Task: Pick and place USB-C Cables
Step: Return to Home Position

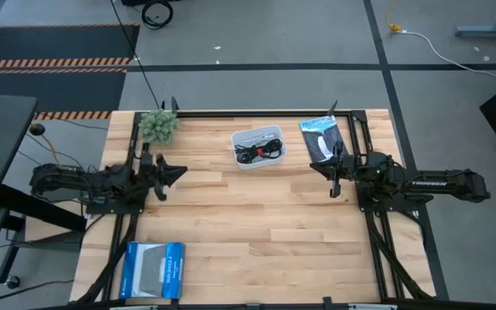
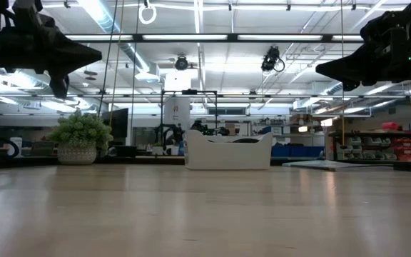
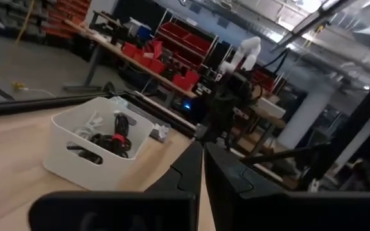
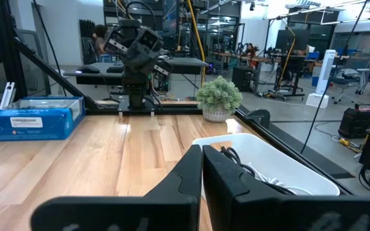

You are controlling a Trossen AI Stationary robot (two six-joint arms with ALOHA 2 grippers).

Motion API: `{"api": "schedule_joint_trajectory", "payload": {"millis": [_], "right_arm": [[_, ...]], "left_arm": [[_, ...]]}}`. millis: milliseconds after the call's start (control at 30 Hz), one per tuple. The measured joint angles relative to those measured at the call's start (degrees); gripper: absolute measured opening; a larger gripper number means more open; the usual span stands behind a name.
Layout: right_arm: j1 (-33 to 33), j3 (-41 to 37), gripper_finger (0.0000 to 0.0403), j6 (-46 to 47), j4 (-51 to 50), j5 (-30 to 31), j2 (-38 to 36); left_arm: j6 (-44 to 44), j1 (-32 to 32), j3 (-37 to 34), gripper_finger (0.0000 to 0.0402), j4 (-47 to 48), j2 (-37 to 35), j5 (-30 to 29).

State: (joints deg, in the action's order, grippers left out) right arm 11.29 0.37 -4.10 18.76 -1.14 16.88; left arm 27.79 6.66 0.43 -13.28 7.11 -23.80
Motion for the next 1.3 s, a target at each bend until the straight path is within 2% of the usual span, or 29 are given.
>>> {"api": "schedule_joint_trajectory", "payload": {"millis": [100,267,467,900,1300], "right_arm": [[0.0,0.0,0.002,0.0,0.0,0.0,0.0],[0.0,0.0,0.002,0.0,0.0,0.0,0.0],[0.0,0.0,0.002,0.0,0.0,0.0,0.0],[0.0,0.0,0.002,0.0,0.0,0.0,0.0],[0.0,0.0,0.002,0.0,0.0,0.0,0.0]], "left_arm": [[-2.9,-0.1,0.0,0.0025,0.4,0.0,-0.7],[-3.4,-0.1,0.0,0.0025,4.2,0.0,-5.0],[-3.4,-0.1,0.0,0.0025,8.2,0.0,-4.9],[-7.9,-0.1,0.0,0.0025,9.0,0.0,-3.8],[-7.5,-0.1,0.0,0.0025,9.2,0.0,-3.4]]}}
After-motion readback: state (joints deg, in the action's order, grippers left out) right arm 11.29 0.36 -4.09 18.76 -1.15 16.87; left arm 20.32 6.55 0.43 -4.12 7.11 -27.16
